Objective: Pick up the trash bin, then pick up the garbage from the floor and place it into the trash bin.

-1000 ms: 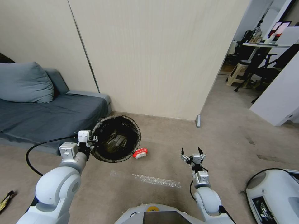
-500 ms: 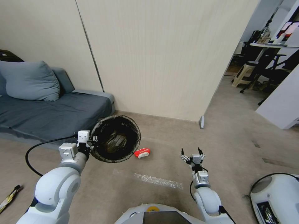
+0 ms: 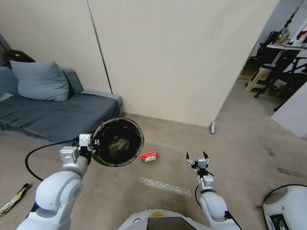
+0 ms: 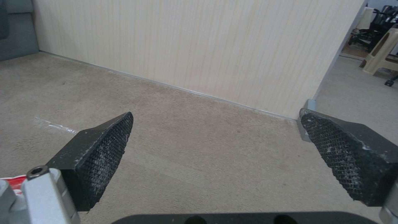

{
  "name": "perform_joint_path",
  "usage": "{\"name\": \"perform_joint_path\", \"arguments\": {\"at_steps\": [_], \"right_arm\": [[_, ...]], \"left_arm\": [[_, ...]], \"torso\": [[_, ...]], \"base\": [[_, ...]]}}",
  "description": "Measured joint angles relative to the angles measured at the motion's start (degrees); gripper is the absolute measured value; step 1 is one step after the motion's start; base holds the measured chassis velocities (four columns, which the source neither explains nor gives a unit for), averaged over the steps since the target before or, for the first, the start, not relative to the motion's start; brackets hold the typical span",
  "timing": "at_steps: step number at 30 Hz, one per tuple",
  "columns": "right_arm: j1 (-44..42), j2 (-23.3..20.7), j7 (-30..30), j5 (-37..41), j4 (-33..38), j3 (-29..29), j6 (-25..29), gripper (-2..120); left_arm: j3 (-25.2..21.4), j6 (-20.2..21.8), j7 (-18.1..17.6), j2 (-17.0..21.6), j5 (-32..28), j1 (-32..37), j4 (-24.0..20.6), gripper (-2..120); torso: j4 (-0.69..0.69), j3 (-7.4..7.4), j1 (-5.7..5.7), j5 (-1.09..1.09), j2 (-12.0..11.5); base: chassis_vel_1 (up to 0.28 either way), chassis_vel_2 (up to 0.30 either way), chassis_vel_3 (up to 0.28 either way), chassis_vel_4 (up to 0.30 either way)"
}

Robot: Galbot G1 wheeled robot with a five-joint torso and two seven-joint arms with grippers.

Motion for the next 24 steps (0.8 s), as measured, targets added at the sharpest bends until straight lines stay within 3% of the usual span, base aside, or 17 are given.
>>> {"name": "perform_joint_path", "arguments": {"at_steps": [24], "right_arm": [[-0.24,0.0,-0.06,-0.33,-0.01,-0.22,-0.03,100]], "left_arm": [[-0.02,0.0,-0.19,-0.04,-0.31,0.01,0.23,1]], "torso": [[0.01,0.0,0.0,0.0,0.0]], "base": [[0.003,0.006,0.009,0.006]]}}
